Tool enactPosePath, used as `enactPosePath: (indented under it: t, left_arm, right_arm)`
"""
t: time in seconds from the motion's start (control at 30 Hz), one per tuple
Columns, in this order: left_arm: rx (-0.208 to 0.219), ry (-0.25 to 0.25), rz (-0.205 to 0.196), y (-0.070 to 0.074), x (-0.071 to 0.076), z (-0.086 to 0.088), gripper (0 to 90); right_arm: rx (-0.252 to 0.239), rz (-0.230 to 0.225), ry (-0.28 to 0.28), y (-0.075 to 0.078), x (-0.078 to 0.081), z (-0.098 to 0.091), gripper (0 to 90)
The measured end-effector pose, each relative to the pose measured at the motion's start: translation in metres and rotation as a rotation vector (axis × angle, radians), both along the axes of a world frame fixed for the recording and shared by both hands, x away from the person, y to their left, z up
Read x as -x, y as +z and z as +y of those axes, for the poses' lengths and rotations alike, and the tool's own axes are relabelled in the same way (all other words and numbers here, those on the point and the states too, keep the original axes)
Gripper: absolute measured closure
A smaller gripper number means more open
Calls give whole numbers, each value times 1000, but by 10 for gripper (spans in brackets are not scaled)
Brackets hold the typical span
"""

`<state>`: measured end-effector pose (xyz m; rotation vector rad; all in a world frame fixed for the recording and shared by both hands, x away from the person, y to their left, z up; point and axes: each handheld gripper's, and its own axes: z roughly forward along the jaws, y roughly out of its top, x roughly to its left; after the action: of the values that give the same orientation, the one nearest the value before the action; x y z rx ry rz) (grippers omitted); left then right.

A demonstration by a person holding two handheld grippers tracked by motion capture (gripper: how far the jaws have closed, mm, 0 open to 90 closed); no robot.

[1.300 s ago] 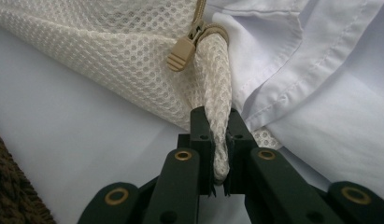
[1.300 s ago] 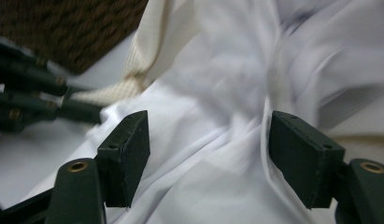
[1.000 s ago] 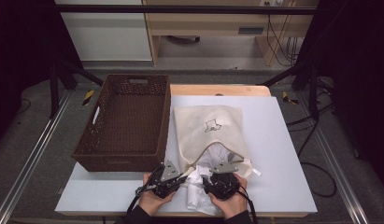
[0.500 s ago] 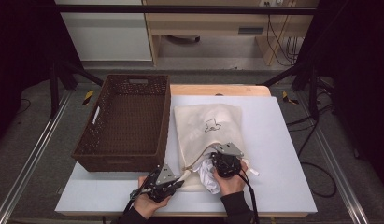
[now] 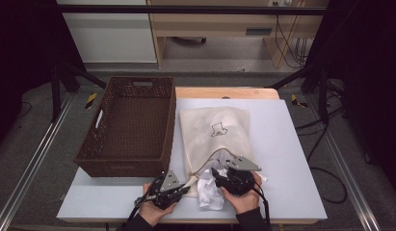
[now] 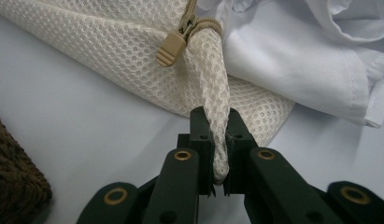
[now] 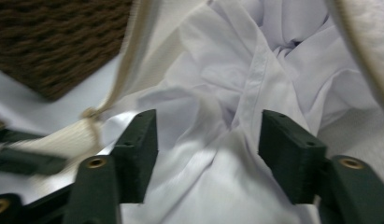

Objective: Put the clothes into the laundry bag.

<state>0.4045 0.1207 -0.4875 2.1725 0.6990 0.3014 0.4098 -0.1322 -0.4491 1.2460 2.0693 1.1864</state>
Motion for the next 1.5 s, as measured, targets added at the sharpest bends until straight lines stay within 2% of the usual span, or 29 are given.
enactPosePath:
  t: [0.13, 0.23, 0.3, 0.33, 0.37, 0.4, 0.43, 0.5, 0.63, 0.73, 0.77, 0.8, 0.97, 1.03, 1.07, 1.1, 1.2, 1.27, 1.37, 1.47, 1.5]
  left_arm:
    - [3, 0, 5, 0, -1, 0, 845]
    - [10, 4, 11, 0, -1, 1, 842]
    - [10, 4, 11, 0, -1, 1, 842]
    - [13, 4, 15, 0, -1, 1, 842]
    - [13, 4, 16, 0, -2, 1, 841]
    - [14, 3, 18, 0, -2, 1, 841]
    - [14, 3, 19, 0, -2, 1, 840]
    - [14, 3, 18, 0, -2, 1, 839]
    - [17, 2, 24, 0, -3, 1, 837]
    - [17, 2, 25, 0, -3, 1, 837]
    - [17, 2, 25, 0, -3, 1, 837]
    - [17, 2, 24, 0, -3, 1, 837]
    - [21, 2, 31, 0, -3, 2, 838]
    - [22, 1, 32, 0, -3, 2, 838]
    - [21, 1, 32, 0, -3, 2, 838]
    - [21, 1, 32, 0, -3, 2, 838]
    - [22, 0, 33, 0, -4, 2, 838]
    - [24, 1, 35, 0, -4, 2, 838]
    - [25, 1, 37, 0, -4, 2, 838]
    - [24, 1, 35, 0, -4, 2, 838]
    - [24, 1, 35, 0, -4, 2, 837]
  right_arm:
    - [-13, 43, 17, 0, 15, -10, 248]
    - [-16, 101, 33, -10, 23, -10, 220]
    - [9, 130, 41, -19, 24, -3, 216]
    - [9, 130, 41, -19, 24, -3, 216]
    - [35, 148, 45, -24, 21, 3, 215]
    - [86, 170, 52, -30, 16, 14, 233]
    - [103, 177, 48, -32, 14, 18, 237]
    - [144, 152, 31, -33, 11, 24, 329]
    - [150, 142, -20, -31, 7, 25, 586]
    - [162, 132, -24, -30, 3, 27, 719]
    - [162, 132, -24, -30, 3, 27, 719]
    - [160, 131, -24, -29, -2, 28, 762]
    - [123, 88, -40, -21, -14, 31, 776]
    - [96, 59, -58, -16, -23, 34, 776]
    - [79, 33, -76, -14, -35, 37, 775]
    - [73, 29, -86, -14, -39, 39, 773]
    - [68, -1, -121, -24, -56, 42, 765]
    - [74, -2, -133, -31, -62, 43, 748]
    - [81, 0, -130, -35, -64, 45, 721]
    - [49, 4, -90, -30, -56, 40, 585]
    - [49, 4, -90, -30, -56, 40, 585]
